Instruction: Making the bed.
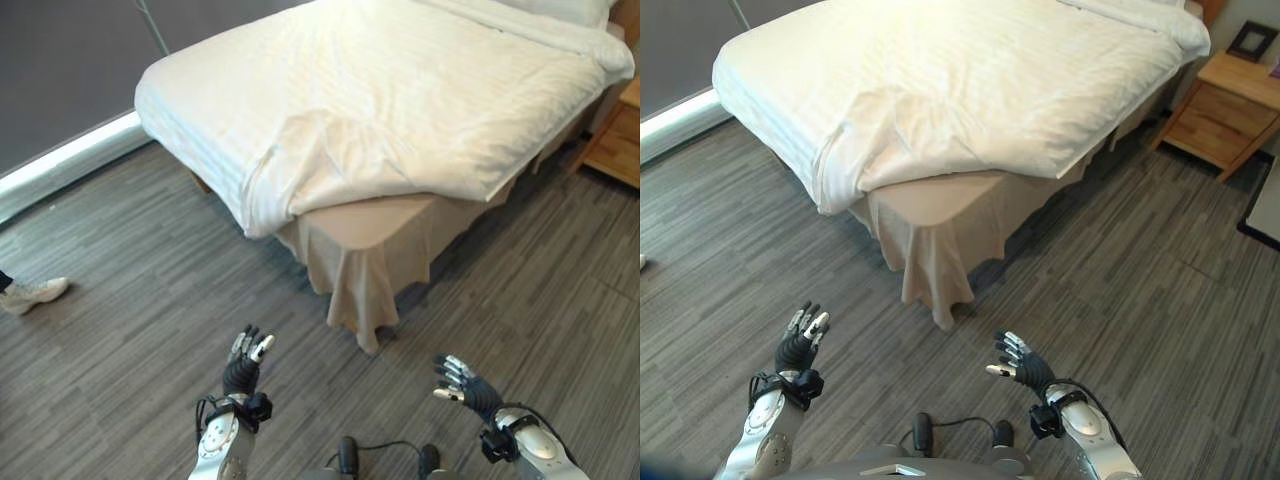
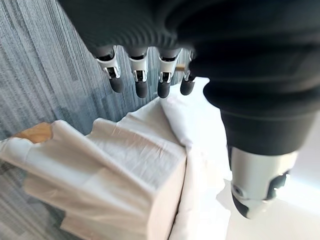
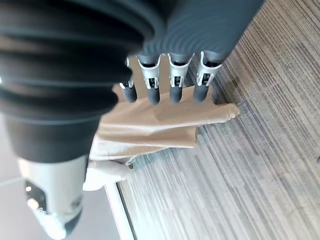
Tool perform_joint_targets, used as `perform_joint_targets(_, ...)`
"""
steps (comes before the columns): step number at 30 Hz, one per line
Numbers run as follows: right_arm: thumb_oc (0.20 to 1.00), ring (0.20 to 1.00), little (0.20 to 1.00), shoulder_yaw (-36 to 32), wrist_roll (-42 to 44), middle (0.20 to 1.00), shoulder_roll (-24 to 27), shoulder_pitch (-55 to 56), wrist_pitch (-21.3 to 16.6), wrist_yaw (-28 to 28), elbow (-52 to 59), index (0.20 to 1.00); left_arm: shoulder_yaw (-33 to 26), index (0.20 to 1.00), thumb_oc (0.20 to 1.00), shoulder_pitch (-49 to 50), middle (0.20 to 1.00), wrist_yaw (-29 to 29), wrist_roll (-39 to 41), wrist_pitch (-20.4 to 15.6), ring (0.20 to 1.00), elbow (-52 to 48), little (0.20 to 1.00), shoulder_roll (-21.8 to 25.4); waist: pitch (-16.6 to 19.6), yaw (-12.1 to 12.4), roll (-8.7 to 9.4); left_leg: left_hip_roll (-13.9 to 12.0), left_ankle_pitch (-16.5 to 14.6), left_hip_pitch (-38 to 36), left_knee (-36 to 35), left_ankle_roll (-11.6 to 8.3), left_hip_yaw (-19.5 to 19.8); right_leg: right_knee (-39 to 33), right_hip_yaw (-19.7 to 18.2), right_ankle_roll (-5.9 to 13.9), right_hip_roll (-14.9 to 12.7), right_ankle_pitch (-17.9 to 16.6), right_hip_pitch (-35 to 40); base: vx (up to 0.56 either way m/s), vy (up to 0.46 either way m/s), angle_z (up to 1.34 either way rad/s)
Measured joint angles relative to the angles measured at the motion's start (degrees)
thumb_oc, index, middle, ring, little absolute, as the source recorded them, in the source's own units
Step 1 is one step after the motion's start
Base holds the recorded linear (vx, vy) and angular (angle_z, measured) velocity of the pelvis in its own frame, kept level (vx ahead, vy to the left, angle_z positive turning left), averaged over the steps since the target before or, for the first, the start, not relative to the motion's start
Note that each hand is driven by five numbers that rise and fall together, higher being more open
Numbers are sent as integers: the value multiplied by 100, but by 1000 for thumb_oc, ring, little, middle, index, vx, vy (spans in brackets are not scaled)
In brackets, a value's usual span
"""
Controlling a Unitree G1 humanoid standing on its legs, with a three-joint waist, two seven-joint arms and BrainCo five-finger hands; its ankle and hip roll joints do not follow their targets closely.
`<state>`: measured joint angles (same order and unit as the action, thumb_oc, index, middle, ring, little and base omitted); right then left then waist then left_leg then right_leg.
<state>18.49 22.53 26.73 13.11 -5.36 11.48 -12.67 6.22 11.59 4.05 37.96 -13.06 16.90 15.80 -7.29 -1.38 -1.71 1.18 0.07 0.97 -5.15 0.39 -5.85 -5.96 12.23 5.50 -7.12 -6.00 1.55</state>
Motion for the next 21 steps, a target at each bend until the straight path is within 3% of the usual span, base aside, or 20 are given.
perform_joint_targets(12, 1000, 1000, 1000, -166, -235, 1000, 163, 21, -27, -50, 51, 1000, 2, 1000, 1000, -63, 1000, 5, -2, 83, 1000, -36, 1000, -107, -120, 2, -6, -222, 46, -34, 69, -72, 38, 0, 29, -15, 256, 107, 84, -21, -31, 2)
perform_joint_targets(15, 1000, 1000, 1000, -141, -232, 1000, 180, -287, -84, -43, 67, 1000, -192, 1000, 1000, -447, 1000, 7, 5, 59, 1000, 31, 1000, -117, -564, 46, 381, -67, 436, 1179, 2128, -695, 219, 440, 40, -414, 52, 312, -161, -62, -83, 36)
perform_joint_targets(16, 1000, 1000, 1000, -179, -226, 1000, 218, -309, -118, -34, 126, 1000, -263, 1000, 1000, -587, 1000, 14, 12, 20, 1000, 169, 1000, -107, -732, 187, 527, -39, 659, 1557, 2886, -910, 461, 627, 3, -523, -70, 390, -226, 55, -8, 1)
perform_joint_targets(19, 1000, 1000, 1000, -234, -227, 1000, 276, -284, -142, -4, 250, 1000, -269, 1000, 1000, -425, 1000, 28, 21, -17, 1000, 354, 1000, -130, -741, 280, 552, -202, 449, 1587, 3083, -807, 695, 585, -23, -599, -34, 377, -127, 221, 62, -15)
perform_joint_targets(21, 1000, 1000, 1000, -249, -225, 1000, 311, -360, -138, 11, 307, 1000, -330, 1000, 1000, -439, 1000, 52, 21, -18, 1000, 482, 1000, -155, -733, 255, 505, -521, 329, 1421, 2101, -816, 673, 538, -35, -604, -16, 379, -143, 346, 130, 6)
